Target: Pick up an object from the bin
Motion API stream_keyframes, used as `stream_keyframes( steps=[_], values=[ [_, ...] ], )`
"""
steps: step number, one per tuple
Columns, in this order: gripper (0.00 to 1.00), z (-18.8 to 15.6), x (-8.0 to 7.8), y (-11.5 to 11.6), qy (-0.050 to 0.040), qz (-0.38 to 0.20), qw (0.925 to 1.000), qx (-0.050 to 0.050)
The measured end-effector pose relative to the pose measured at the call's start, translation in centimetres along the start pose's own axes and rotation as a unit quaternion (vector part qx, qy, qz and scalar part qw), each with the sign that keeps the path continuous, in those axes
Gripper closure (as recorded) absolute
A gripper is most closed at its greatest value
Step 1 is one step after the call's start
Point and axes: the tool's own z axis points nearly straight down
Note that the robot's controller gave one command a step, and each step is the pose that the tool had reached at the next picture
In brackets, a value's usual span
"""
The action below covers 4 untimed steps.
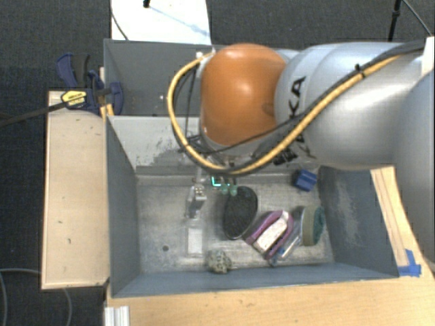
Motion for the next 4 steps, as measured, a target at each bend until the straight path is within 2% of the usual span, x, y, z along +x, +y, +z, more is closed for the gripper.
stream_keyframes(
  steps=[1,2,3,4],
  values=[
    [0.0,9.8,2.5,-8.5,0.0013,-0.014,0.9999,0.002],
    [0.0,13.6,0.9,-12.9,-0.001,-0.095,0.9954,0.001],
    [0.0,12.4,3.1,-19.1,-0.003,-0.181,0.9835,0.001],
    [1.0,12.4,3.0,-18.8,-0.0041,-0.18,0.9837,-0.001]
  ],
)
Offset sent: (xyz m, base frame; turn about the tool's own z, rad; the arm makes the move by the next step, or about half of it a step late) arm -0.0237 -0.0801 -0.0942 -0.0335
